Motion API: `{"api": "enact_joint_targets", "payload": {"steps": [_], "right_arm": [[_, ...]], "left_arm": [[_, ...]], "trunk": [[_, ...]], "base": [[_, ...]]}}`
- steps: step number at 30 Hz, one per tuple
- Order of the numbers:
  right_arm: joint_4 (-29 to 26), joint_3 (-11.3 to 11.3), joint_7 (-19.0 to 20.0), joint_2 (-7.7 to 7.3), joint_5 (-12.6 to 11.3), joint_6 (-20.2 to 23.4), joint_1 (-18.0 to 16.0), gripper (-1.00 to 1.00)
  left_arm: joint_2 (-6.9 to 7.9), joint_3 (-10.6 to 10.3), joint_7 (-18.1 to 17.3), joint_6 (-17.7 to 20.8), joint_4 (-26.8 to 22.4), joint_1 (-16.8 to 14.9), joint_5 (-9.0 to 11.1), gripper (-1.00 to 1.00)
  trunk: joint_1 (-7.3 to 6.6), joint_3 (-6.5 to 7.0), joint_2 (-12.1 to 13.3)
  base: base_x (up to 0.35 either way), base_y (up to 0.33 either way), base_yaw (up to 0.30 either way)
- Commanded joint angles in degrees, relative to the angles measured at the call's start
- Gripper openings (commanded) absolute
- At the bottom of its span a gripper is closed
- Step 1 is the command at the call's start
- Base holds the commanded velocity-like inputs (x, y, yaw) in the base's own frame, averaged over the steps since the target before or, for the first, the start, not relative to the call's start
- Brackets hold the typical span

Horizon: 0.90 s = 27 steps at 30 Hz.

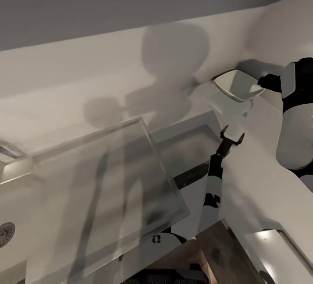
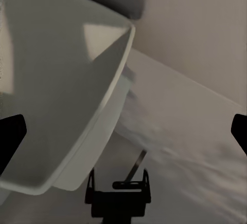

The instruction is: In the kitchen, take the Vidalia onion out of the sink, dice it on the chopping board with the paring knife, put the diced onion into the bowl on the countertop, then place both the paring knife and the chopping board into the sink.

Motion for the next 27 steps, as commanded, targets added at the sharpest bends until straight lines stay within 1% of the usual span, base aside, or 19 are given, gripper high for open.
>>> {"api": "enact_joint_targets", "payload": {"steps": [1, 10, 27], "right_arm": [[0.0, -0.1, 0.1, 0.07, 0.3, 0.3, -0.1, 1.00], [0.2, -0.1, 0.1, 0.80, 0.4, 0.3, -0.1, 1.00], [0.2, -0.3, 0.2, 0.78, 0.3, 0.3, -0.1, 1.00]], "left_arm": [[0.03, -0.5, 0.2, -0.1, -0.1, 0.0, 0.5, 1.00], [0.03, -0.5, 0.2, -0.1, 0.6, 0.1, 0.5, 1.00], [-0.02, -0.5, 0.2, -0.1, 0.6, 0.0, 0.5, 1.00]], "trunk": [[0.03, -0.17, -0.1], [0.03, -0.98, -0.1], [0.03, -2.52, -0.1]], "base": [[0.000, 0.000, 0.000], [0.000, 0.000, 0.000], [0.000, 0.000, 0.000]]}}
